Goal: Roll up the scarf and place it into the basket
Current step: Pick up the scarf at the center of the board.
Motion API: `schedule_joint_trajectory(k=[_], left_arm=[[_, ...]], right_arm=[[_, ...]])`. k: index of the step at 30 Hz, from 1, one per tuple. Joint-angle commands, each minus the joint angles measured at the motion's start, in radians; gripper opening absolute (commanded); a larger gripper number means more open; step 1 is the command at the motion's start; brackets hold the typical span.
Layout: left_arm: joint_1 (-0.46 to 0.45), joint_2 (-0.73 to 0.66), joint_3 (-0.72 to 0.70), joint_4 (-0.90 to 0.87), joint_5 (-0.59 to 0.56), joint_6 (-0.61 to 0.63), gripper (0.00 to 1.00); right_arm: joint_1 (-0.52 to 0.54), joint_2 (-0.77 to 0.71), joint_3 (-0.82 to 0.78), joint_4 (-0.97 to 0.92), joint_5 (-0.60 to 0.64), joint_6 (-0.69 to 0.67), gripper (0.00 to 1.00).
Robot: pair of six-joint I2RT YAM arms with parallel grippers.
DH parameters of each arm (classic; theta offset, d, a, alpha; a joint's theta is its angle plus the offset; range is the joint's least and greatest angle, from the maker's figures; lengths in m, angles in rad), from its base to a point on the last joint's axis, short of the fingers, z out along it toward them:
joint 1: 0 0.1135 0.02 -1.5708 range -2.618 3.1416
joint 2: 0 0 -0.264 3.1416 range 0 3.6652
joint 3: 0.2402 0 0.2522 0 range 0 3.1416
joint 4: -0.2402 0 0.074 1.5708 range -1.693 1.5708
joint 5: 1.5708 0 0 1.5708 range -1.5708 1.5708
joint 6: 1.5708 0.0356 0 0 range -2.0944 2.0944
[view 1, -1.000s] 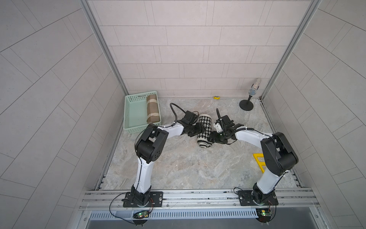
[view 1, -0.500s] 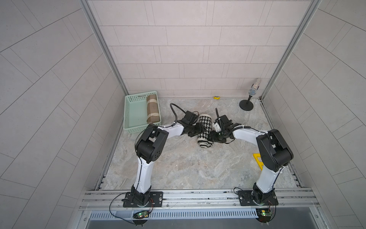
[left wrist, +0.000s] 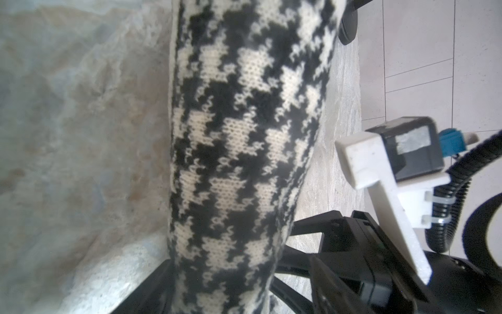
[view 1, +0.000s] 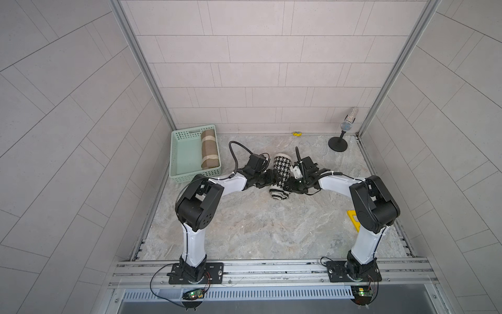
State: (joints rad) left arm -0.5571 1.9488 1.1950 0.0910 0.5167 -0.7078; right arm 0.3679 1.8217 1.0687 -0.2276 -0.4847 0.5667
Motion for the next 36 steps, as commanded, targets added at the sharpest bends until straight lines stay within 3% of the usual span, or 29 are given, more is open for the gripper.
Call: schedule_joint_trajectory(k=[1,12,16,17,19,21,22,26,29,33,36], left_arm=[[0.000,0.072,0.080,-0.002,-0.004,0.077,0.82],[-0.001,0.237,0.188,-0.056,0.039,0.093,0.83],[-0.026,0.282,0.214,-0.089,0.033,0.089,0.71],[-0.030,0.294,0.219,-0.090,0.032,0.082,0.64],[-0.037,0.314,0.218,-0.078,0.029,0.059,0.40],[-0.039,0.321,0.208,-0.042,0.026,0.029,0.03],[-0.038,0.316,0.200,-0.020,0.025,0.015,0.00],[-0.034,0.235,0.177,0.002,-0.029,0.030,0.00],[-0.014,0.132,0.175,-0.049,-0.083,0.093,0.00],[0.048,0.023,0.192,-0.106,-0.040,0.147,0.00],[0.092,-0.041,0.233,-0.205,-0.015,0.209,0.00]], right_arm=[[-0.003,0.014,-0.026,-0.024,0.019,0.009,0.40],[0.001,0.052,0.003,-0.038,0.011,-0.003,0.39],[0.002,0.068,0.007,-0.033,0.009,-0.001,0.39],[0.001,0.067,0.005,-0.033,0.010,-0.001,0.39],[0.000,0.056,0.001,-0.034,0.005,-0.002,0.39],[-0.003,0.032,-0.007,-0.044,0.005,-0.007,0.39],[-0.004,0.014,-0.011,-0.055,0.005,-0.012,0.39],[-0.011,-0.085,-0.031,-0.101,0.008,-0.035,0.42],[-0.018,-0.206,-0.054,-0.145,0.026,-0.051,0.50],[-0.030,-0.374,-0.065,-0.213,0.073,-0.080,0.62],[-0.043,-0.482,-0.073,-0.248,0.118,-0.104,0.65]])
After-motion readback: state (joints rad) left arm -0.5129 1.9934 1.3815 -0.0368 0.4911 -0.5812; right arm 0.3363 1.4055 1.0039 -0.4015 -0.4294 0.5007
